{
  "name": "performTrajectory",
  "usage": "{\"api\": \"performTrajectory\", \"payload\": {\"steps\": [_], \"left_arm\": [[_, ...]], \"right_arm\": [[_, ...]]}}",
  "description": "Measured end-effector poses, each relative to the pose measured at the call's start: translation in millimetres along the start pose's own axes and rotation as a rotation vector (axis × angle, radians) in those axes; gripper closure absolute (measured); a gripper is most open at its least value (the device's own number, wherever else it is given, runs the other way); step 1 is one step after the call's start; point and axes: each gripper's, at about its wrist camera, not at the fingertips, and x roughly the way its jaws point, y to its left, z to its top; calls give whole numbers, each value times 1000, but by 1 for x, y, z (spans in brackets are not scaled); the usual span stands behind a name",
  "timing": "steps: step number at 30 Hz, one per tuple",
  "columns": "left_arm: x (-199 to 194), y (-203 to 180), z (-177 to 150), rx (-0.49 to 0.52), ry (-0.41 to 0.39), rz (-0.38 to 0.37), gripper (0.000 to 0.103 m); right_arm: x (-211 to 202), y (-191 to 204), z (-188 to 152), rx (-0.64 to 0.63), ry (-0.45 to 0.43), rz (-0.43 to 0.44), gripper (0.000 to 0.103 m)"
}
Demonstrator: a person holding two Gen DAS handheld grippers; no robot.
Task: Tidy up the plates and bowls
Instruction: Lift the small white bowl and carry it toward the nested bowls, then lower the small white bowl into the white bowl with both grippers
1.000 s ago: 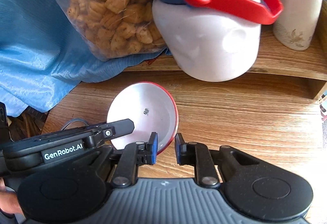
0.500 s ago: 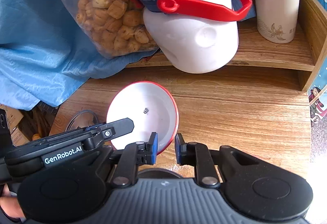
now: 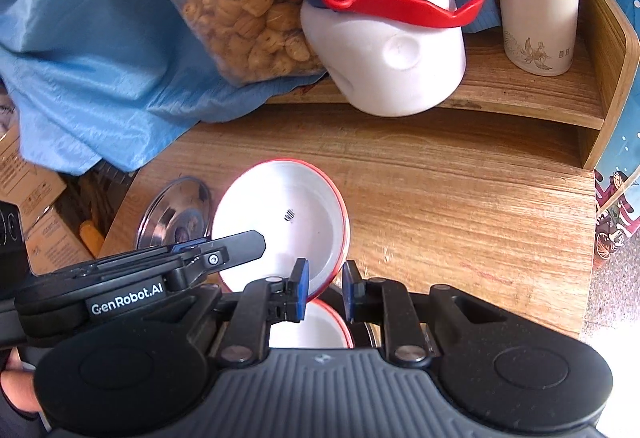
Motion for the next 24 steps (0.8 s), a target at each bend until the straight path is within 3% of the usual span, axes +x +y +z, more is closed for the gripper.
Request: {"api": "performTrajectory", "payload": {"steps": [24], "left_arm": [[-15,-6,-59,-55,108,63,86]], "right_arm": [[-10,-10,-32,-10,149,79,82]]}}
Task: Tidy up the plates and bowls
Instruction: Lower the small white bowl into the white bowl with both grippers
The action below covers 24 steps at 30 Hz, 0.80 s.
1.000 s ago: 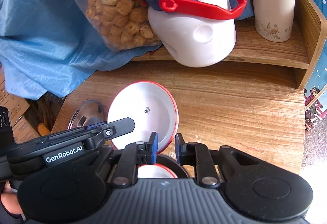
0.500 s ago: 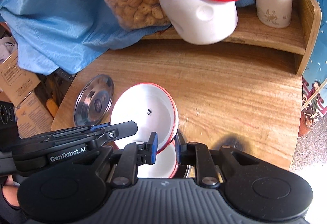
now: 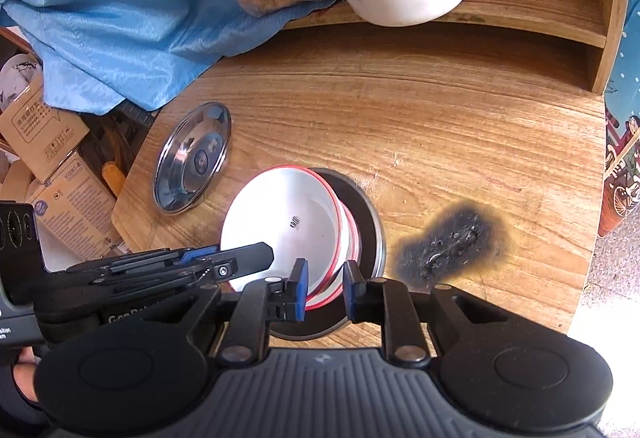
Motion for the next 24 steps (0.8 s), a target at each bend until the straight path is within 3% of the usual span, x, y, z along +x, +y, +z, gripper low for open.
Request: {"api": "performTrajectory", "payload": {"steps": [24], "left_arm": [[5,3,1,8,31,27,86]], "right_arm": [[9,4,-2,11,62,-2,79]]}}
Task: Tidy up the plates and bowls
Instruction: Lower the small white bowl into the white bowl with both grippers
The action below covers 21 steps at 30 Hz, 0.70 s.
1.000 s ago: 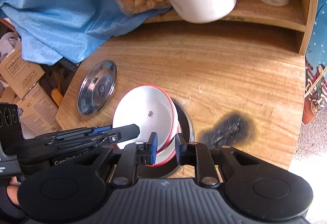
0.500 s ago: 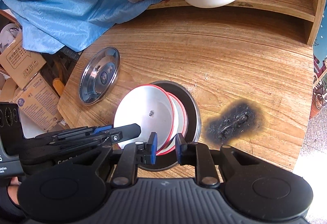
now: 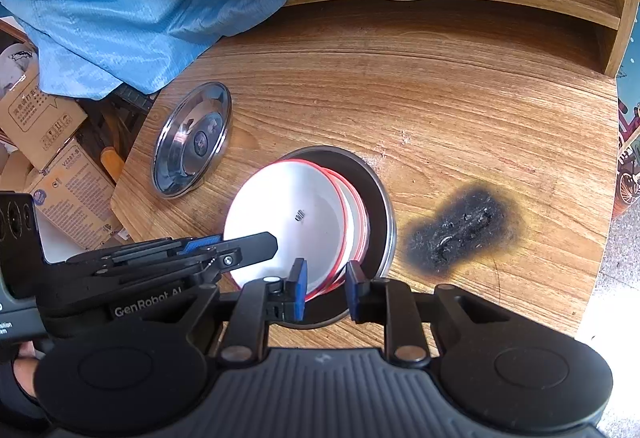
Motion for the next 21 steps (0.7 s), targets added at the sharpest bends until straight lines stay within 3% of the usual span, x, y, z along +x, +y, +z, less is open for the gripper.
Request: {"api": "performTrajectory", "payload": {"steps": [21], "left_arm": [[2,-13,4,94,16,63,85]], "right_arm": [[4,-3,2,31,23,-2,78]]}}
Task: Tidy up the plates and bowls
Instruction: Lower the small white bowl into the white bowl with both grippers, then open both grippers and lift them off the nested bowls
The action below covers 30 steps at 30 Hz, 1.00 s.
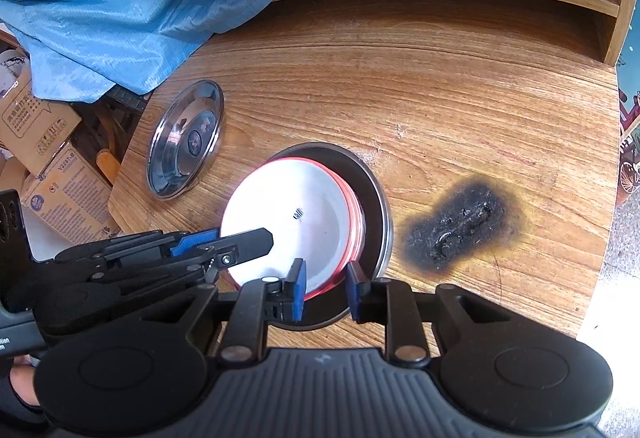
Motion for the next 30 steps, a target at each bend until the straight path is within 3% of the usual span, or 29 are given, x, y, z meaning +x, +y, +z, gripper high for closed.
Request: {"api": "performTrajectory", "payload": {"steps": [14,21,24,25,26,30], "left_arm": [[-3,2,1,-20,-1,12,80],[-11,8,2,-64,-35,16,48],[-14,14,4,-121,-45,8,39],[-16,17,5,-146,-48,2,35],[-17,20,6,-175,-54,0,26],[-23,28,9,-264,-84,17,11]], "right_arm": [[0,-1,2,-7,7,15,75],[-9,0,2,-19,-17,14,68],[-15,1,3,-22,-33,25,43],[-18,1,3,-24,-40,16,26],[-21,2,3,-29,-49,3,16],[-27,1,2,-29,-66,-13,1]]}}
